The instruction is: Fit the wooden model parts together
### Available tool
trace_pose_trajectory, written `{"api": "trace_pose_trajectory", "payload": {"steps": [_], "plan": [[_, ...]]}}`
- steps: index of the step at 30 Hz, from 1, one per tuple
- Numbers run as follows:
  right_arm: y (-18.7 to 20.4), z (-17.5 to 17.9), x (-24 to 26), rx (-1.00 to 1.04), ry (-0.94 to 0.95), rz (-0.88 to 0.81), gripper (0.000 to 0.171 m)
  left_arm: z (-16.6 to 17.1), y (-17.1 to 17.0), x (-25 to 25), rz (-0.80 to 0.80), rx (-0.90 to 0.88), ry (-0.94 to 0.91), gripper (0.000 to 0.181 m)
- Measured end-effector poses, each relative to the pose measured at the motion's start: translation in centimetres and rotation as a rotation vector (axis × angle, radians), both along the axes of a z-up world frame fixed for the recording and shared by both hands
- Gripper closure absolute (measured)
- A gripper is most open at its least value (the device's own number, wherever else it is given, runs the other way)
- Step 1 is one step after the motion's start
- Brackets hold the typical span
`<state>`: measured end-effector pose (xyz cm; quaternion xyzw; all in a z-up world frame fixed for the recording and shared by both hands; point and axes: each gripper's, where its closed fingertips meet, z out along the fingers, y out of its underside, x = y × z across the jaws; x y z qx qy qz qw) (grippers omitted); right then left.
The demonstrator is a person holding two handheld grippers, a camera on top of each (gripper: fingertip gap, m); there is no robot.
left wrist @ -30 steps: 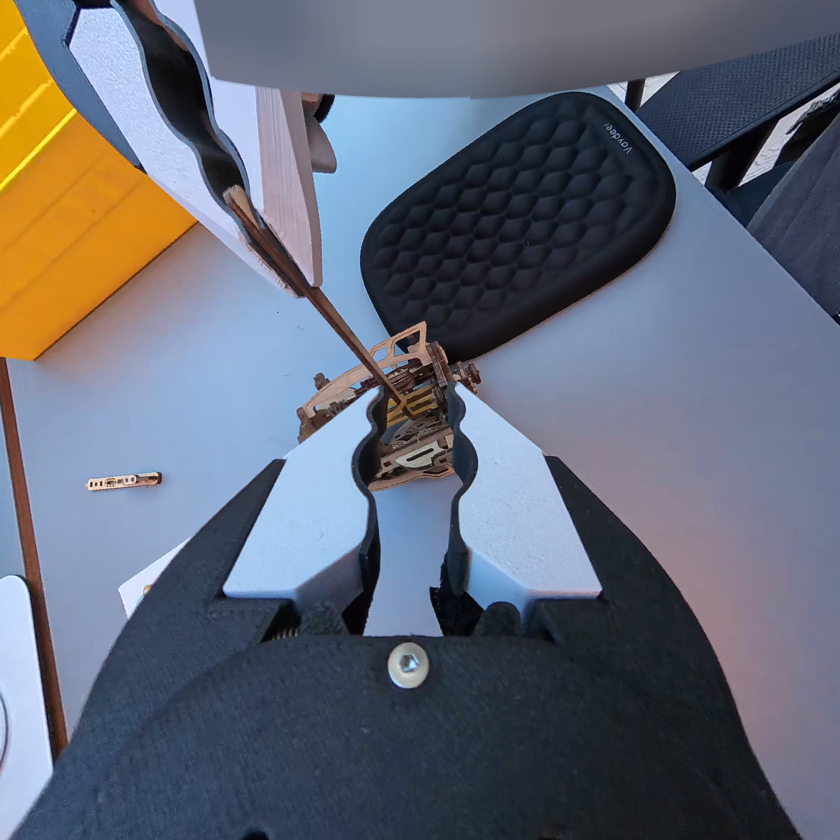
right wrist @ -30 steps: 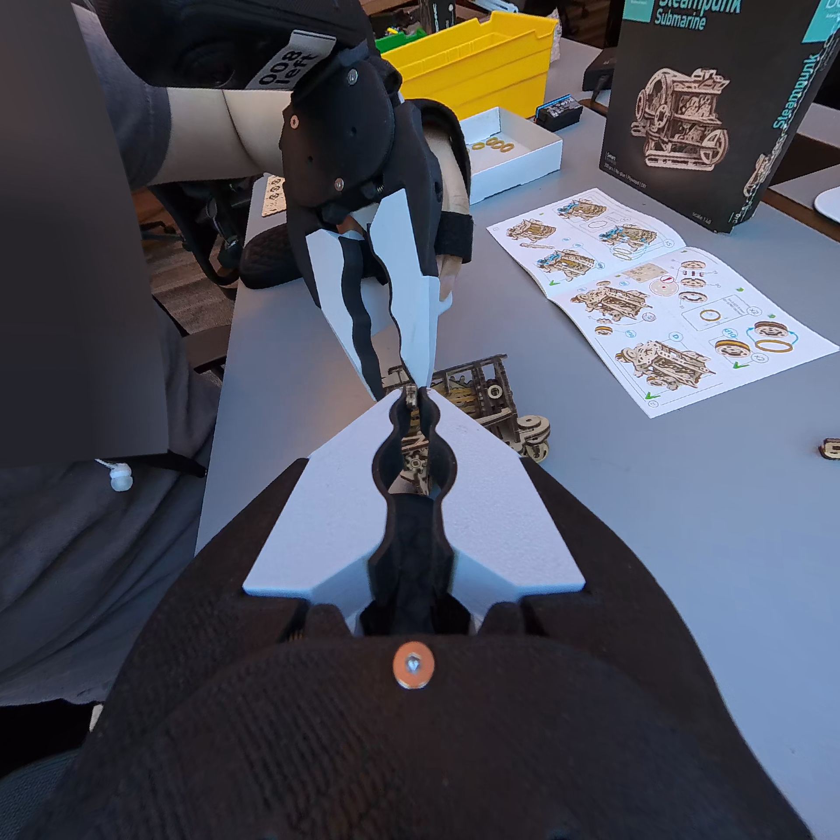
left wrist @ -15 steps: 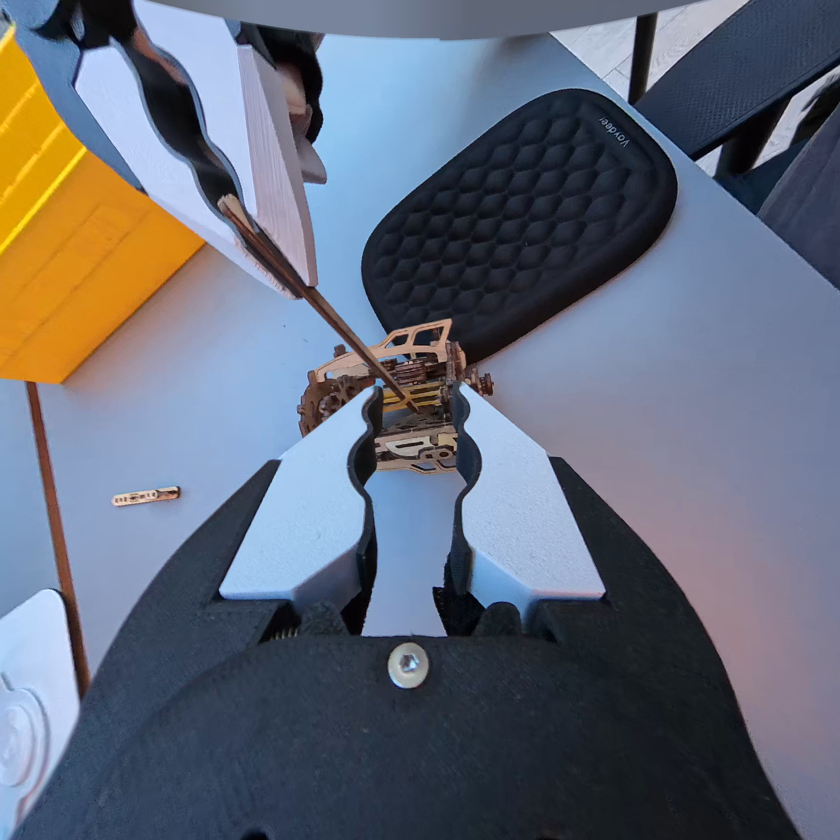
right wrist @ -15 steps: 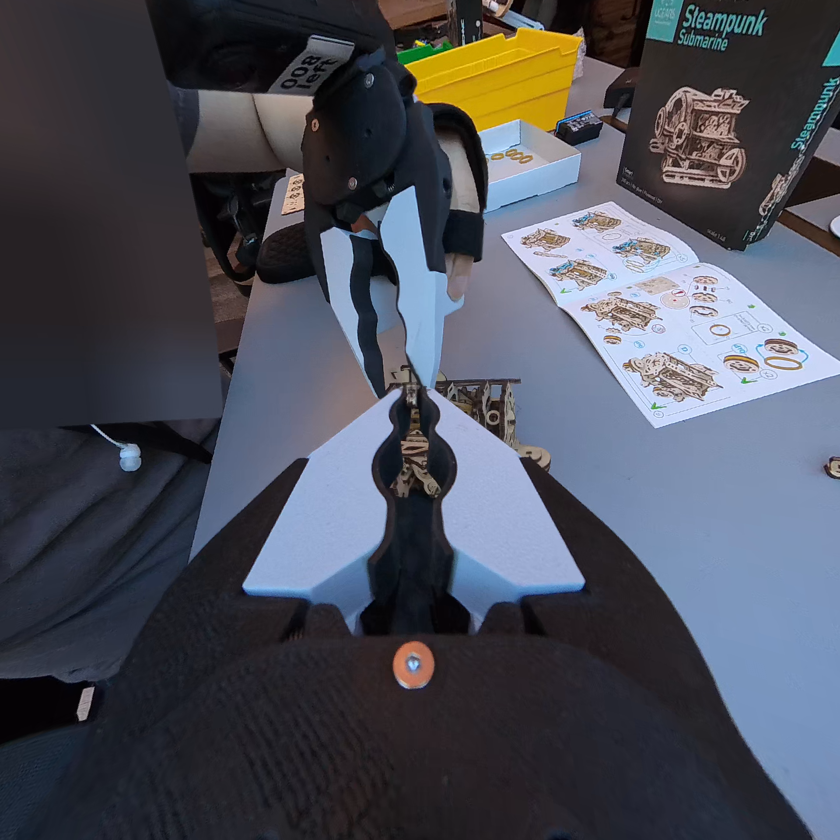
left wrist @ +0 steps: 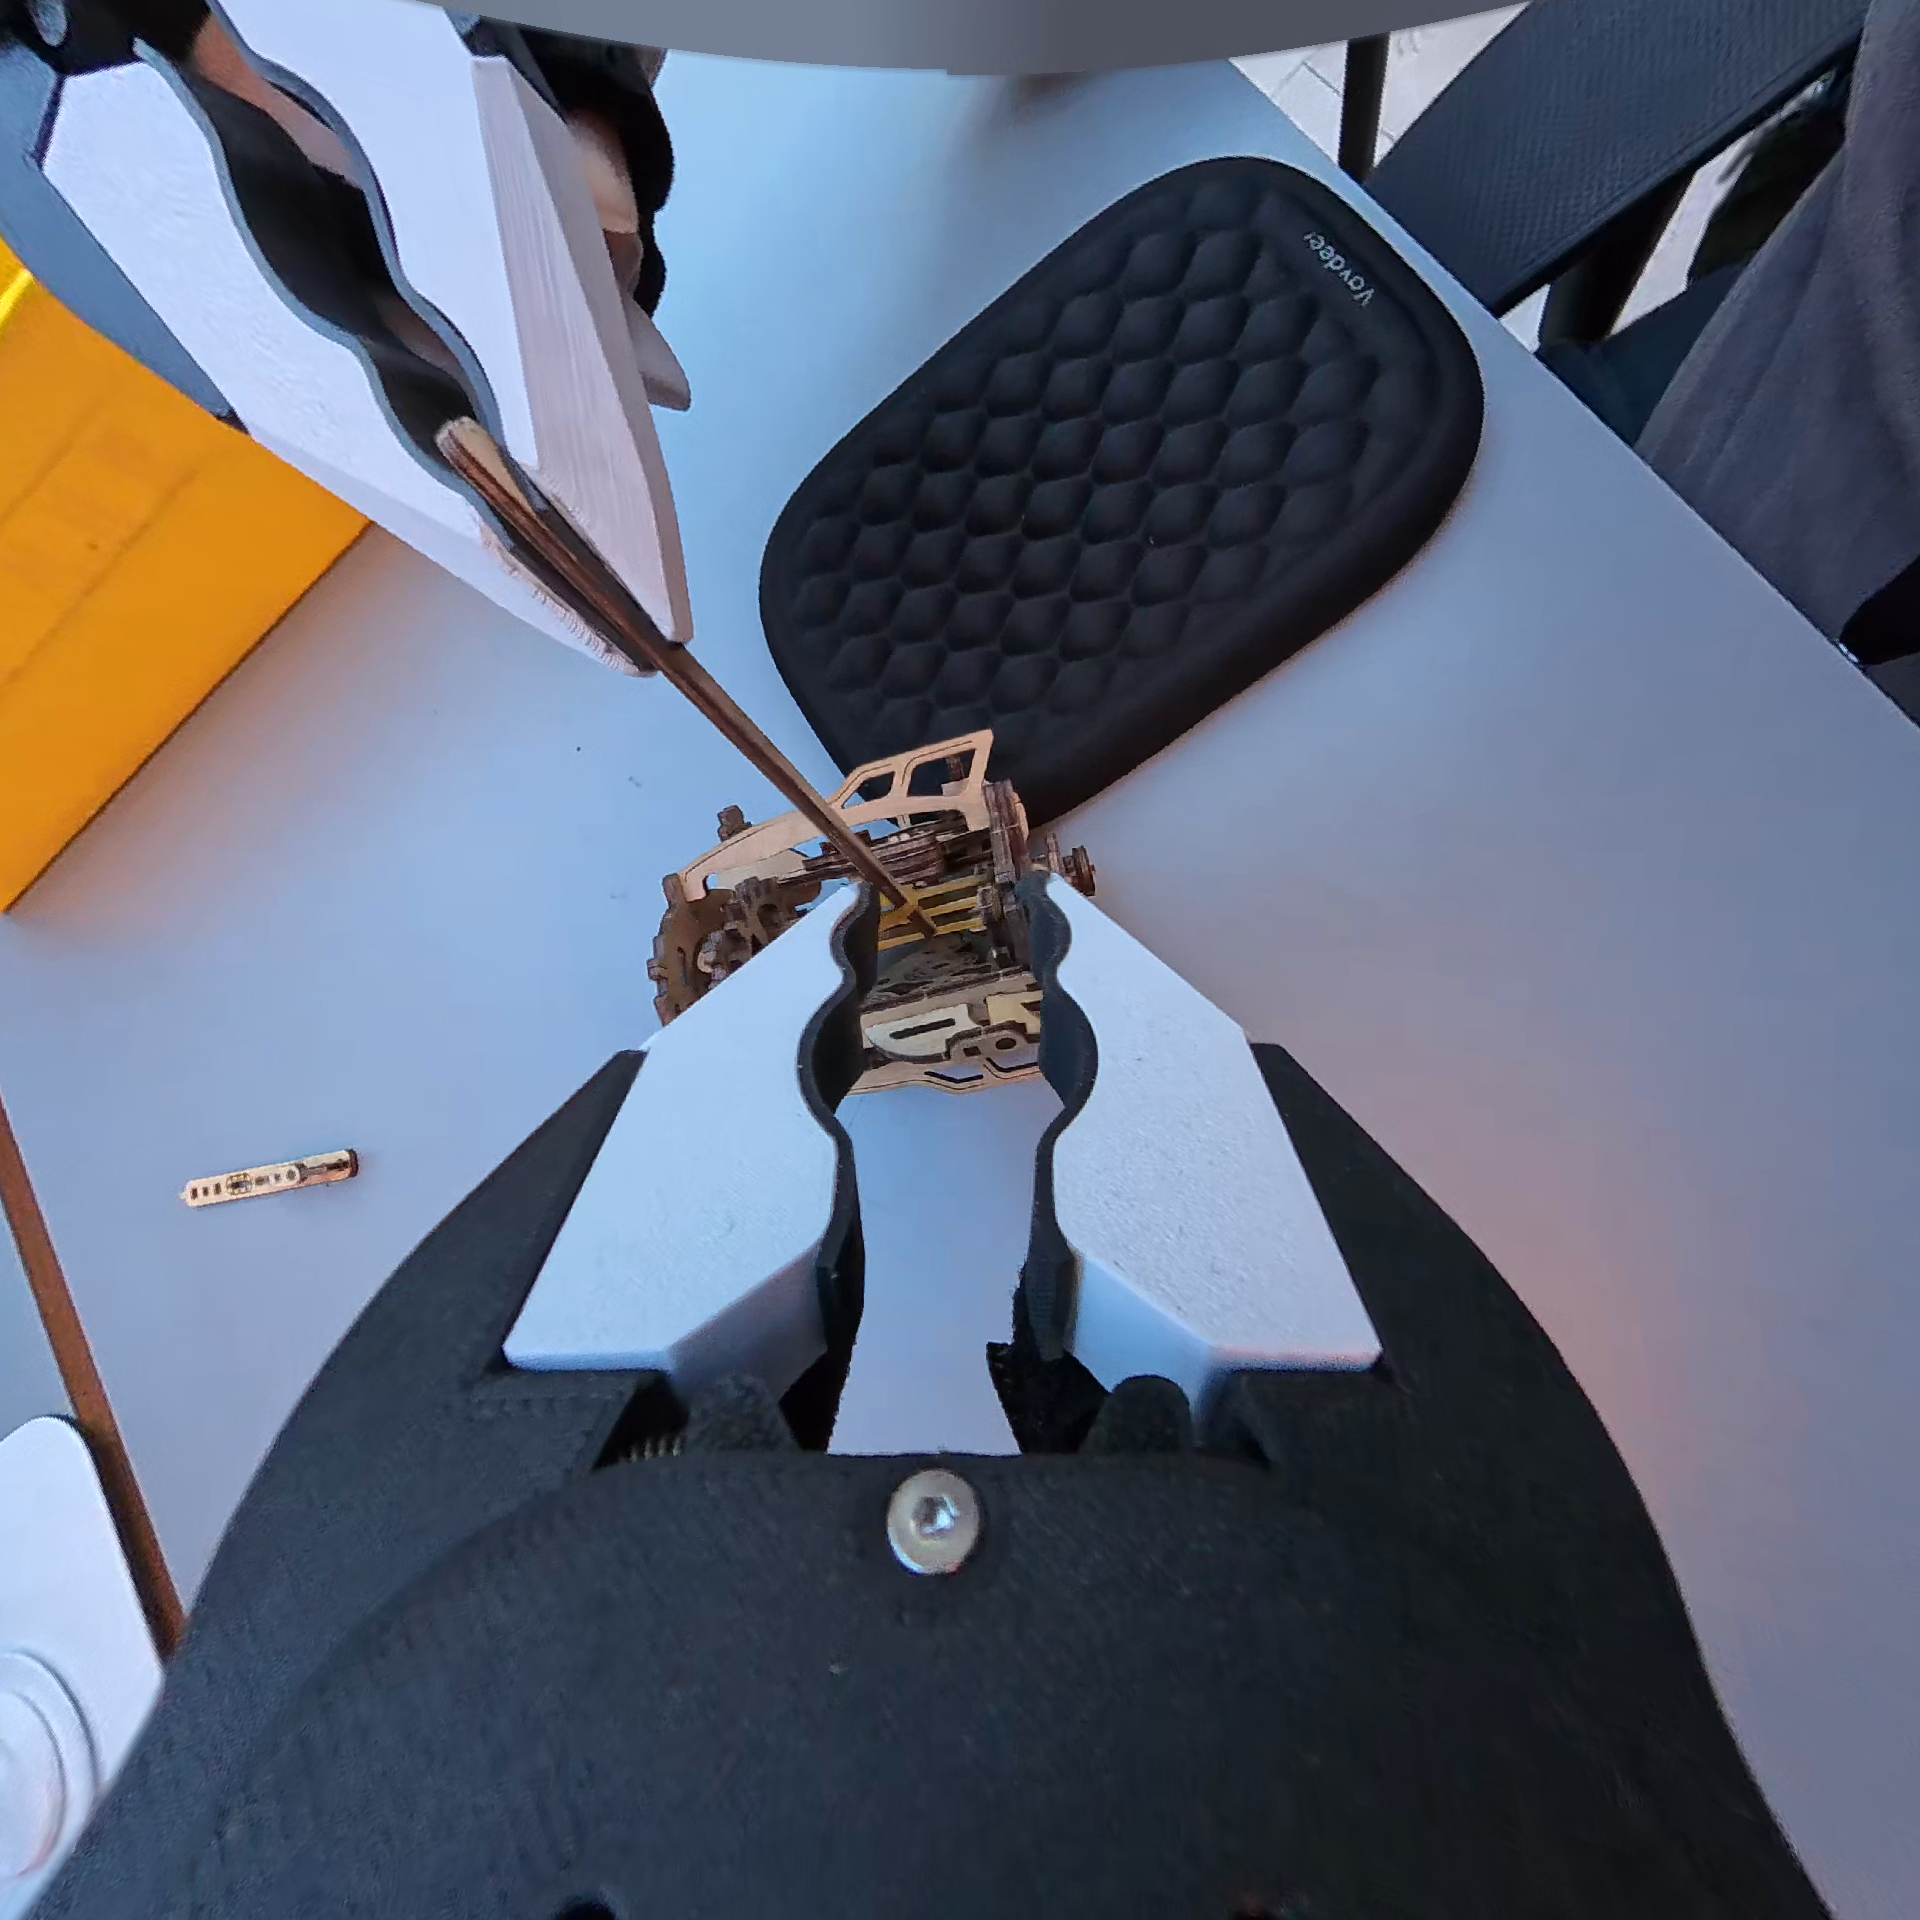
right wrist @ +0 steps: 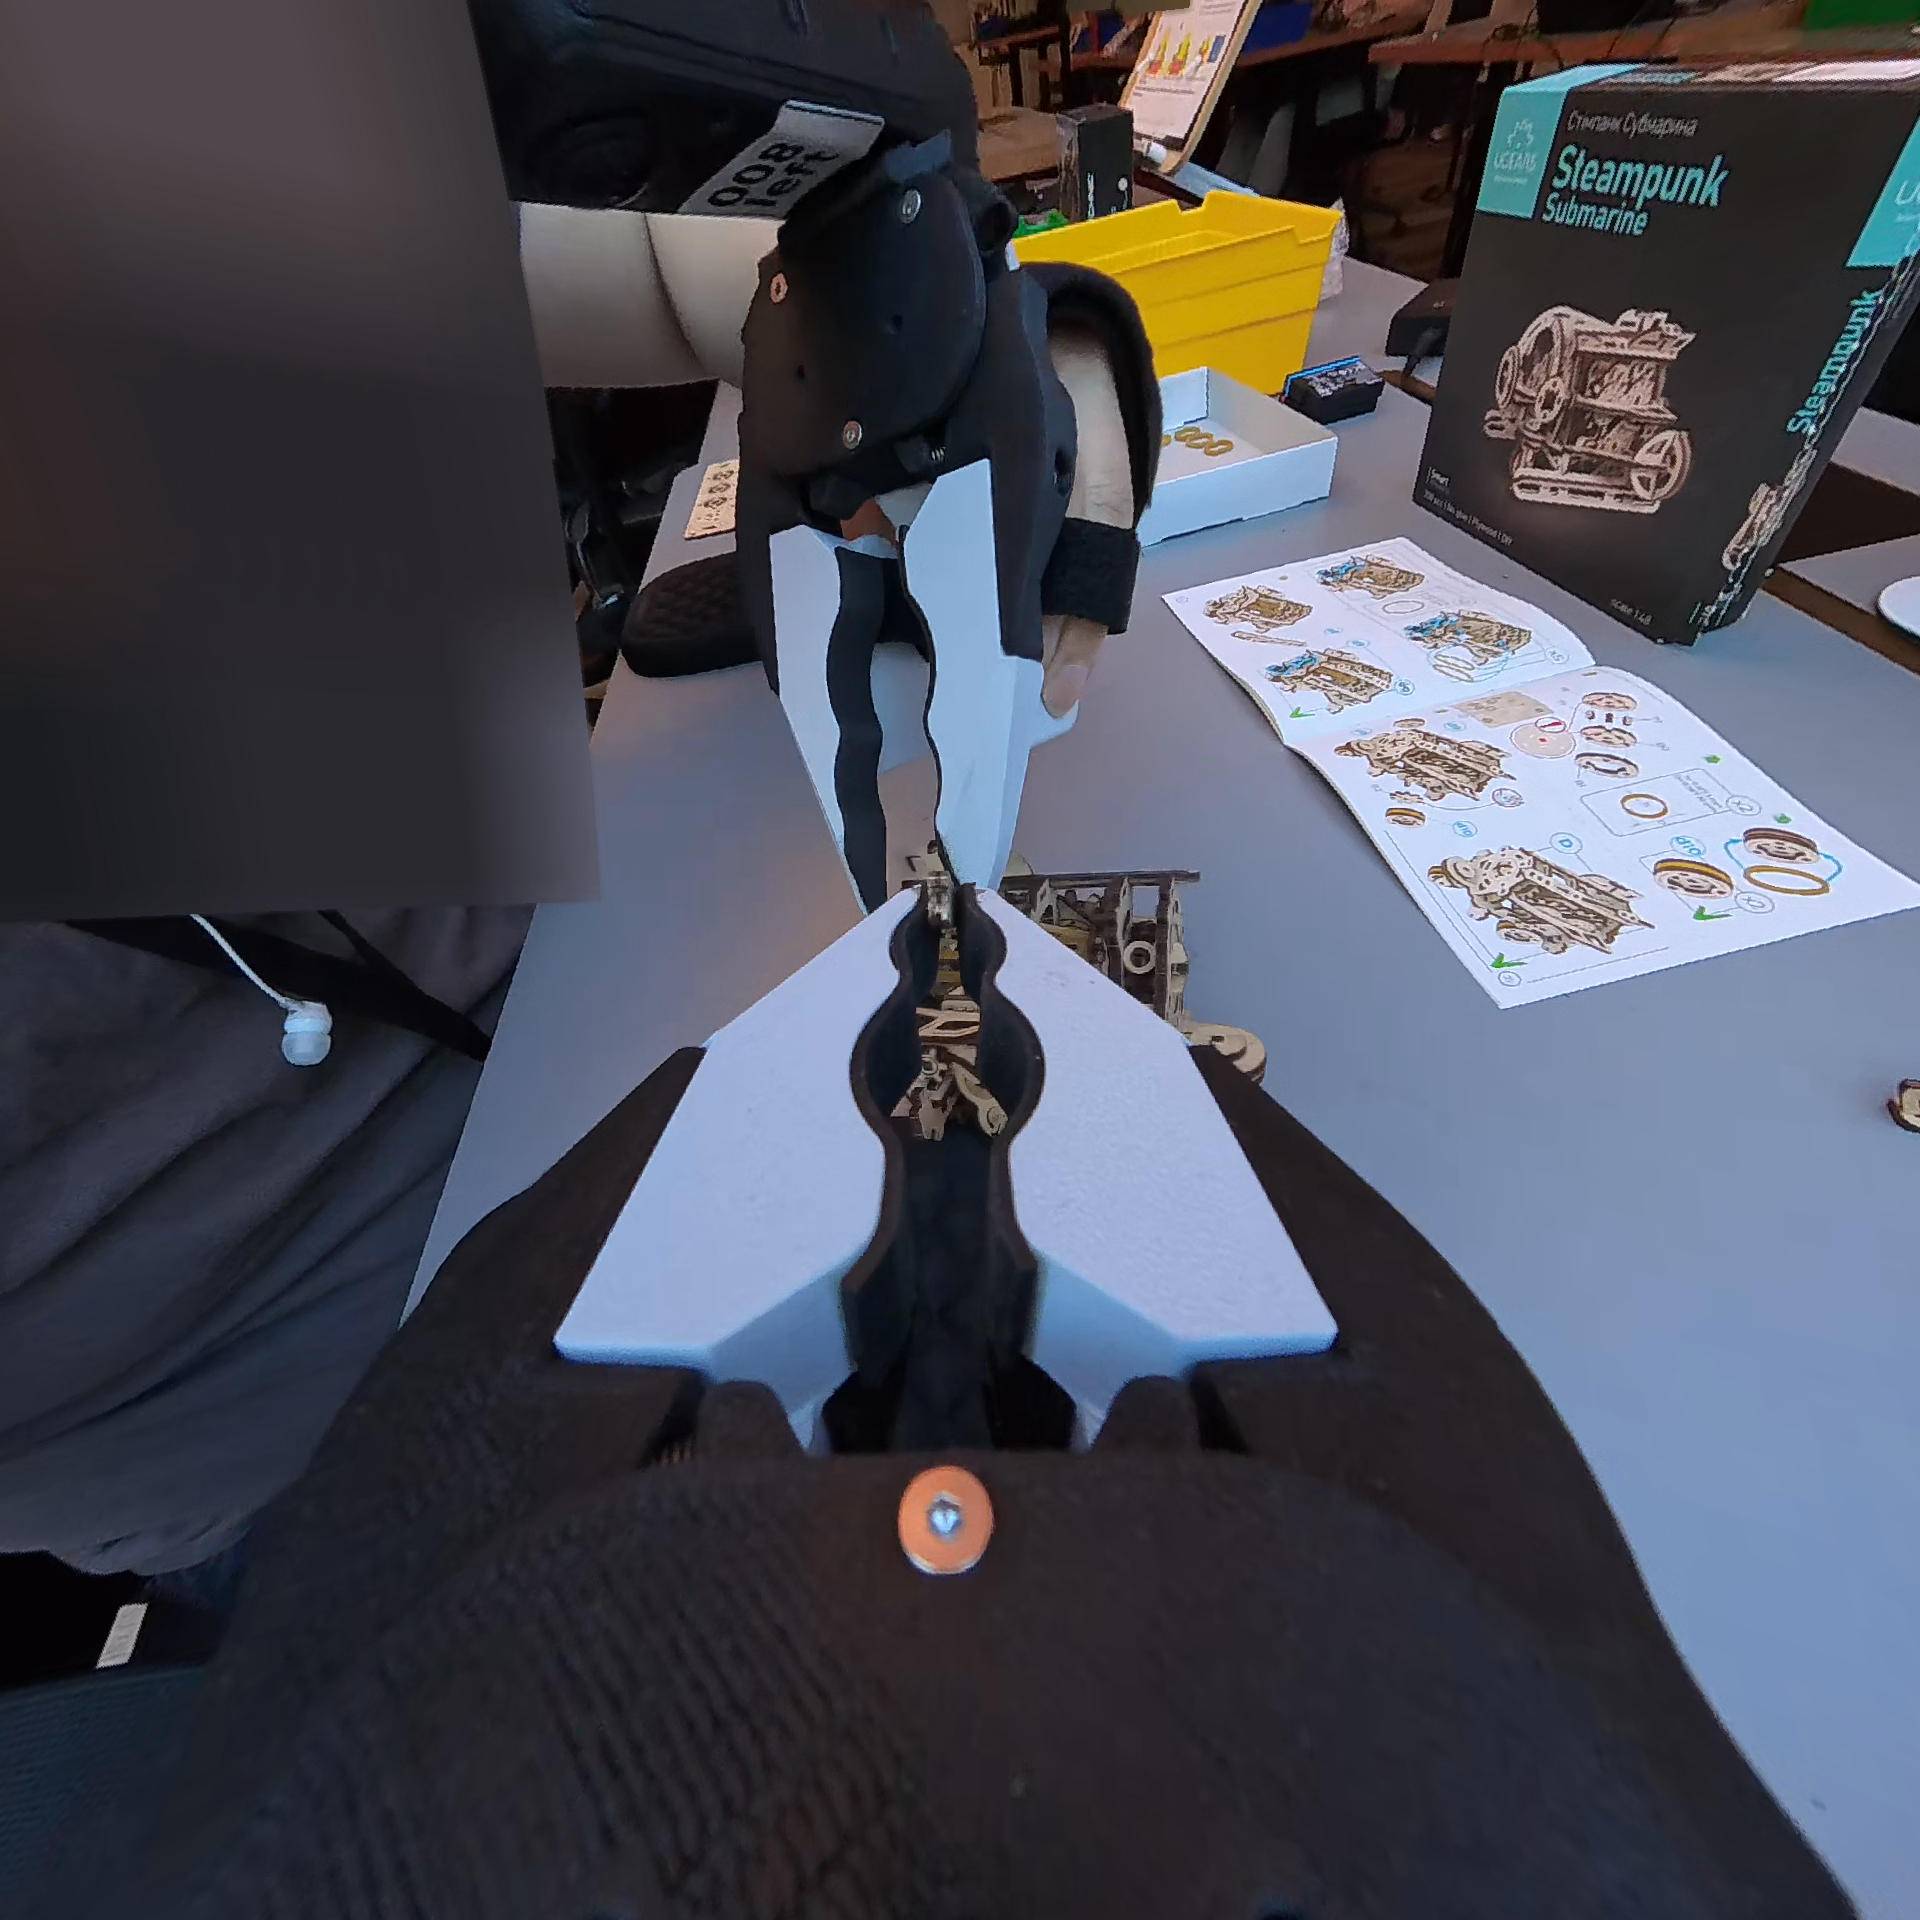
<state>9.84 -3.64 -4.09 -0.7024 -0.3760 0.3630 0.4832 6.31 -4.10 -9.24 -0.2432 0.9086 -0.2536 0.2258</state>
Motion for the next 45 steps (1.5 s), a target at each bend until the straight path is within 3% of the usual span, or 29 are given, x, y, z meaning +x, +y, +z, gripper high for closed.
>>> {"api": "trace_pose_trajectory", "payload": {"steps": [9, 27, 45], "plan": [[-0.1, -0.3, 0.1, 0.003, 0.013, 0.015, 0.171, -0.9, 0.0, -0.2, -0.033, 0.068, 0.094, 0.154], [-0.7, 0.0, -0.8, 0.006, 0.058, 0.075, 0.17, -1.2, -0.3, -0.7, -0.033, 0.034, 0.146, 0.167], [-1.4, -0.3, -1.7, 0.046, -0.074, 0.07, 0.17, -1.4, -0.4, -1.2, -0.038, 0.046, 0.148, 0.171]]}}
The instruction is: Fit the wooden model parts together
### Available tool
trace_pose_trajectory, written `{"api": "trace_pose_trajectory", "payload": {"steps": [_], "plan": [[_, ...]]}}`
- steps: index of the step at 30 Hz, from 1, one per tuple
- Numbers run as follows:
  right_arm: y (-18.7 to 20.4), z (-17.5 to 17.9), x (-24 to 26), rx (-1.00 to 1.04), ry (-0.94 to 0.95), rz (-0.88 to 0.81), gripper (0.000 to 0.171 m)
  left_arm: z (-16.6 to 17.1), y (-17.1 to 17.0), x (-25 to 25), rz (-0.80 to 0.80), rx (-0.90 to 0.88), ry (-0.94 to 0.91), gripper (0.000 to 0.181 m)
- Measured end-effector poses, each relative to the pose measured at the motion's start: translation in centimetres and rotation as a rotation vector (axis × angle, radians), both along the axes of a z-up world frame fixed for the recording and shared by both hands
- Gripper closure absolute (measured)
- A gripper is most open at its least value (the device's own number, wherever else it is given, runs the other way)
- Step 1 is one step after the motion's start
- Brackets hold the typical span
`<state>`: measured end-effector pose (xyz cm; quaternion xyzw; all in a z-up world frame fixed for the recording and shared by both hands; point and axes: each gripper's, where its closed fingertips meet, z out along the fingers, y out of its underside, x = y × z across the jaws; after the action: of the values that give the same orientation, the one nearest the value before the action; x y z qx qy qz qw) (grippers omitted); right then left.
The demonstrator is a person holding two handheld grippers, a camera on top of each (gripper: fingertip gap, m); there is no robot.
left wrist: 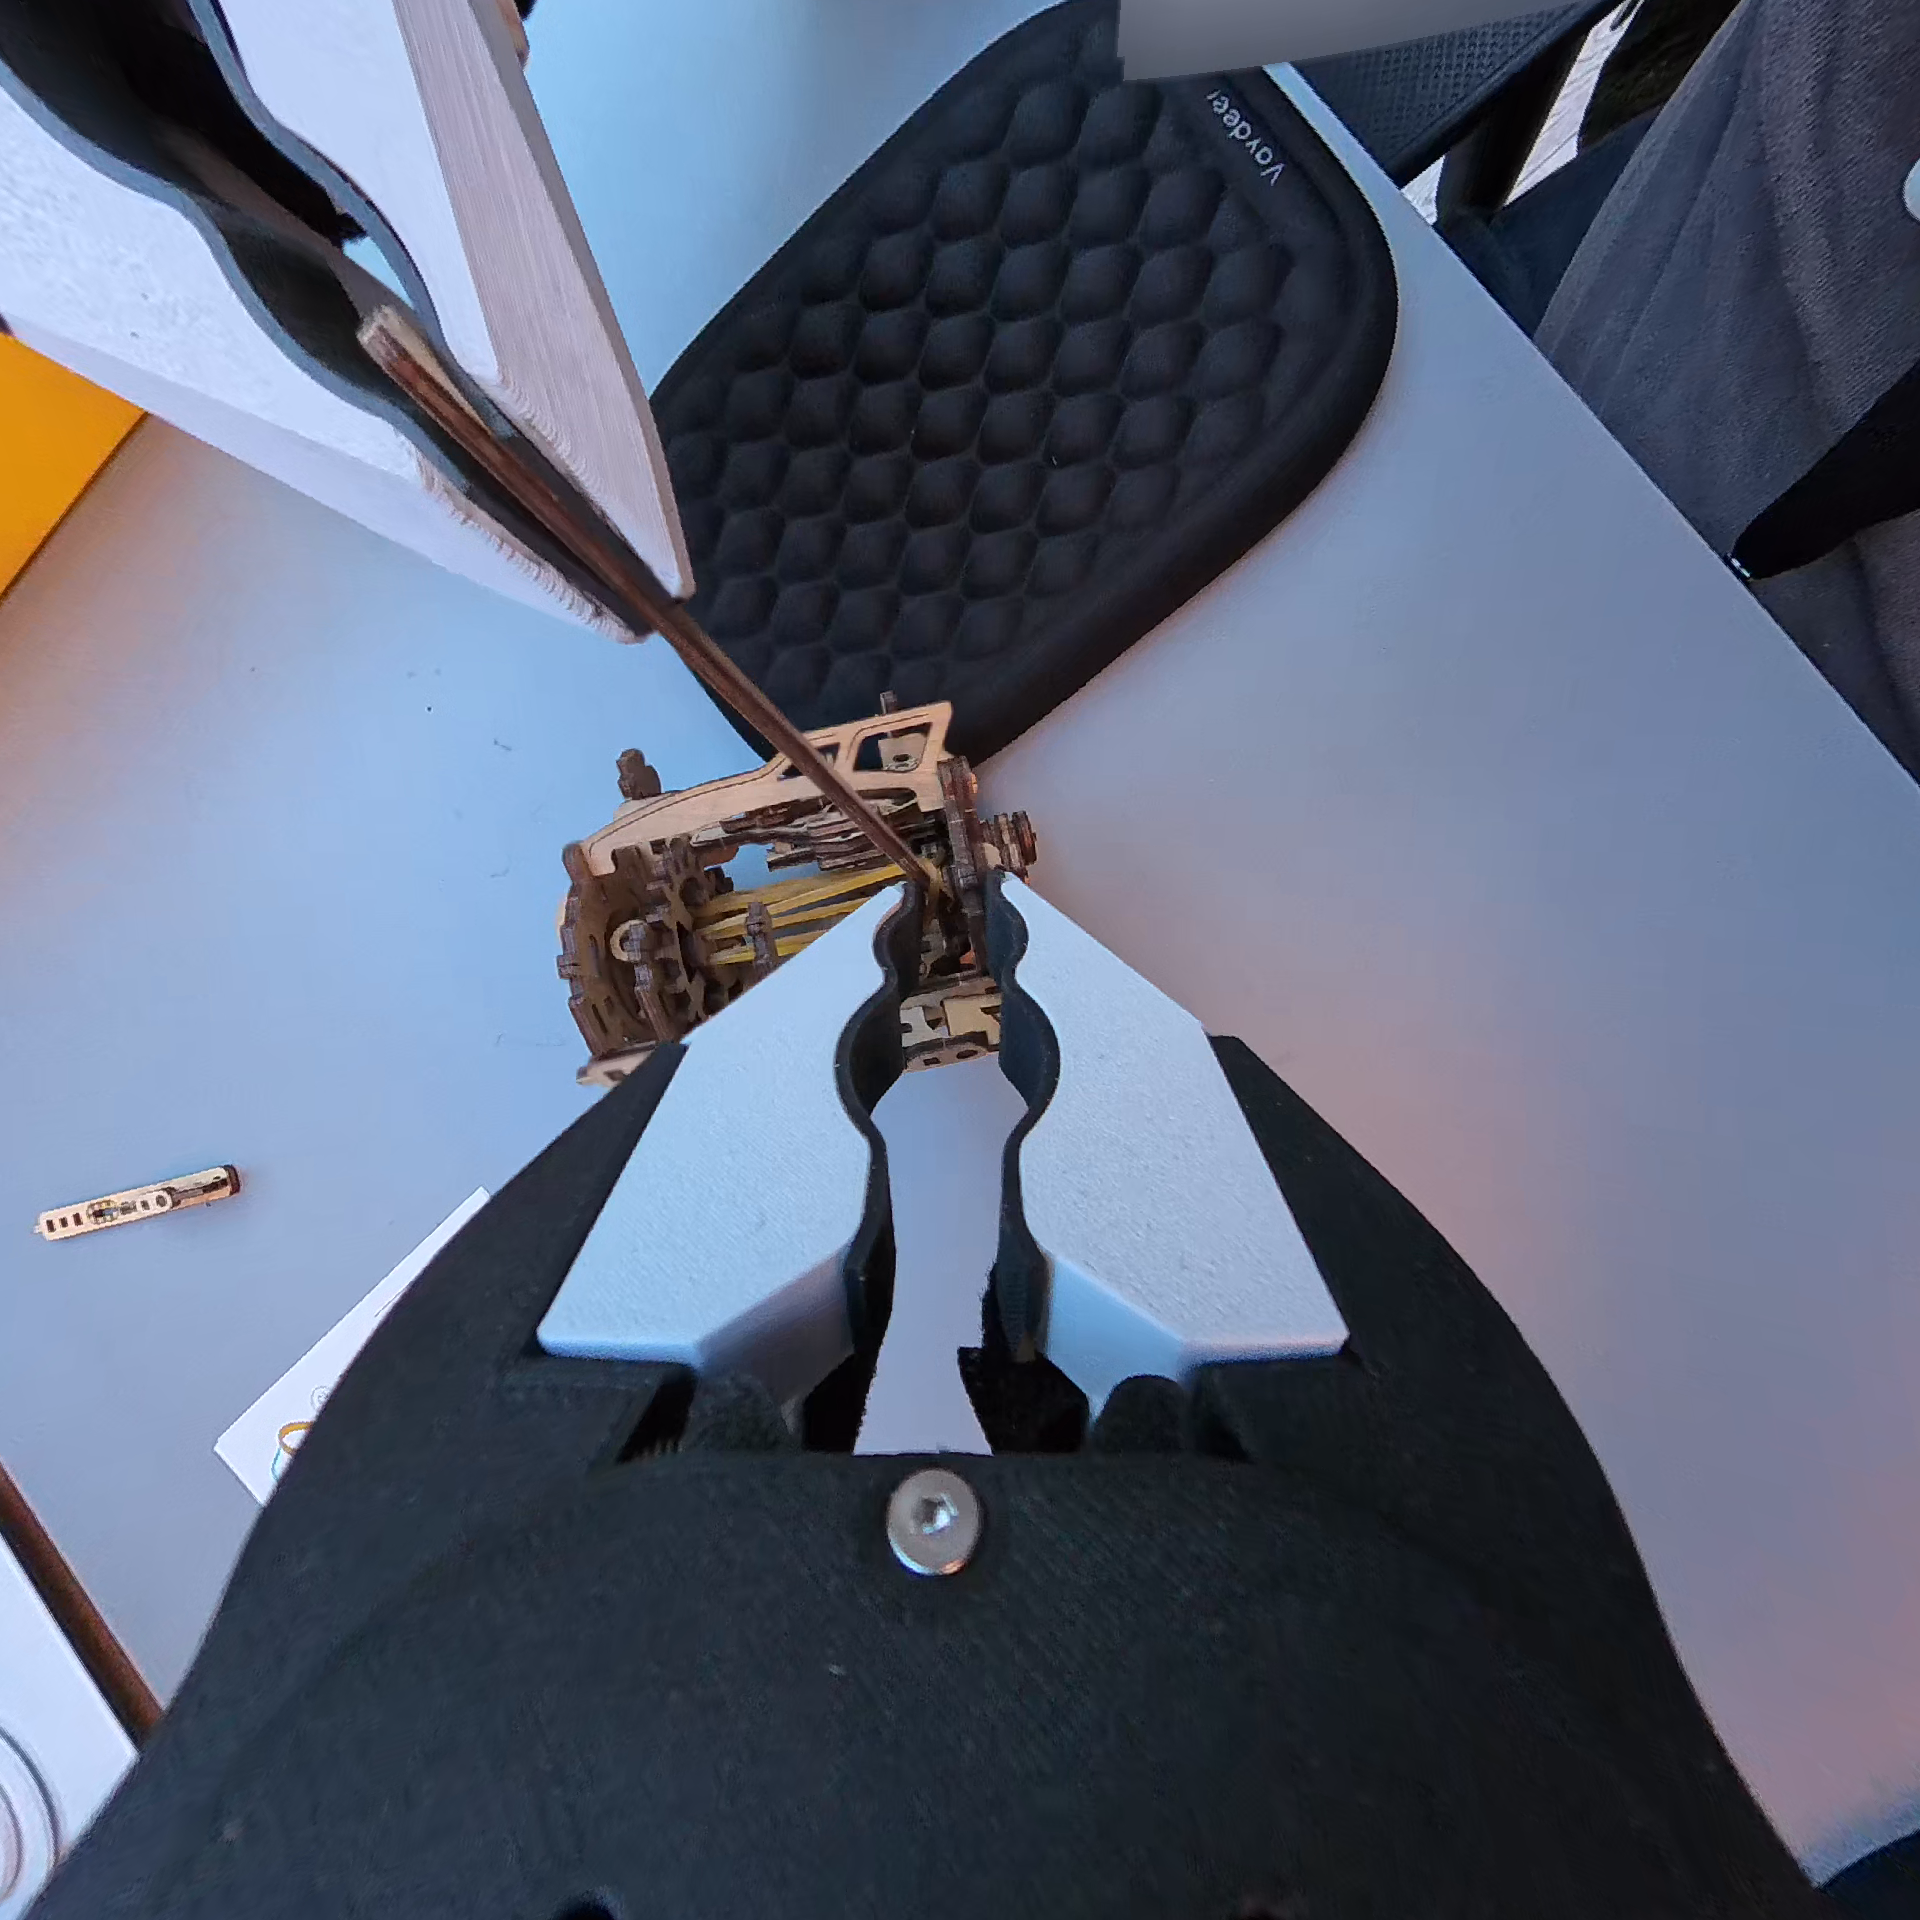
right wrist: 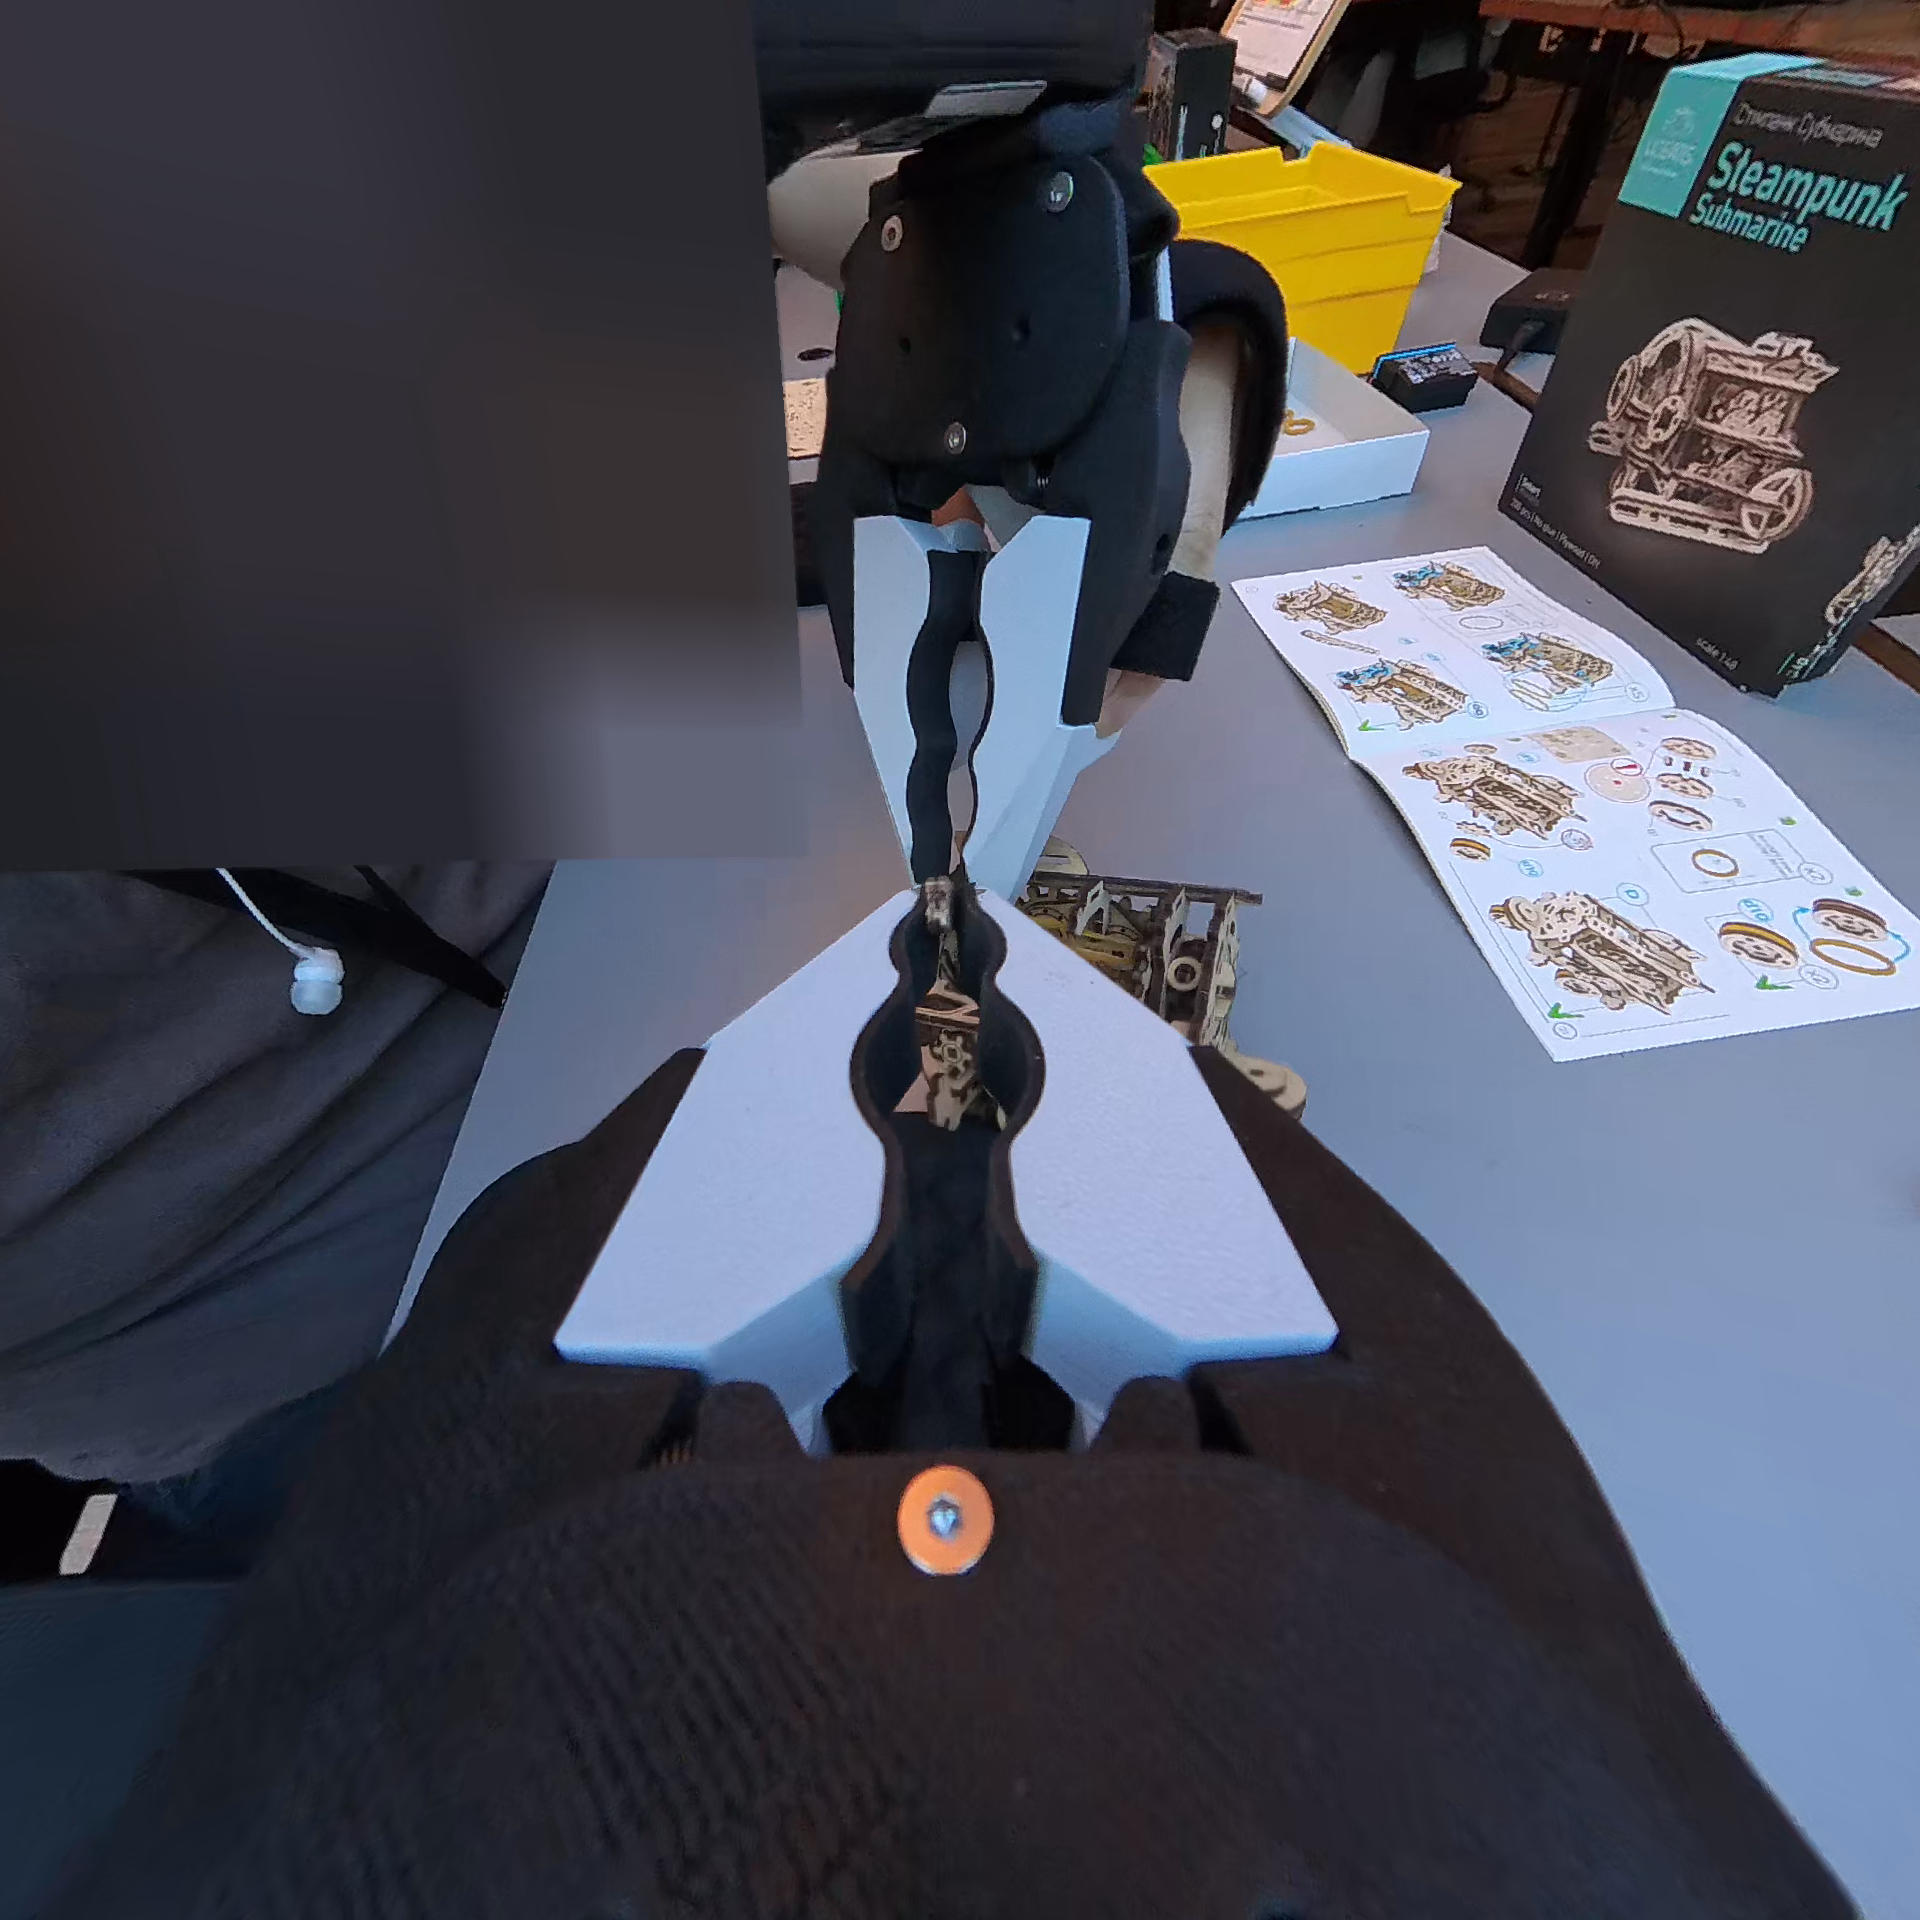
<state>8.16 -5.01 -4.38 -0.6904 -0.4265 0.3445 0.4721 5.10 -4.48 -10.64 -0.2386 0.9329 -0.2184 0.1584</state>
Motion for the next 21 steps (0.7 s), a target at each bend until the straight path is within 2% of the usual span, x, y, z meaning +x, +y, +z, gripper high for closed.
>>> {"api": "trace_pose_trajectory", "payload": {"steps": [7, 21], "plan": [[-0.24, 0.31, -0.58, 0.055, -0.004, 0.034, 0.171, -0.23, -0.22, -0.48, -0.001, -0.037, 0.078, 0.168], [-0.54, 0.81, -0.52, 0.088, 0.013, 0.047, 0.171, -0.16, -0.17, -0.49, 0.001, -0.031, 0.085, 0.172]]}}
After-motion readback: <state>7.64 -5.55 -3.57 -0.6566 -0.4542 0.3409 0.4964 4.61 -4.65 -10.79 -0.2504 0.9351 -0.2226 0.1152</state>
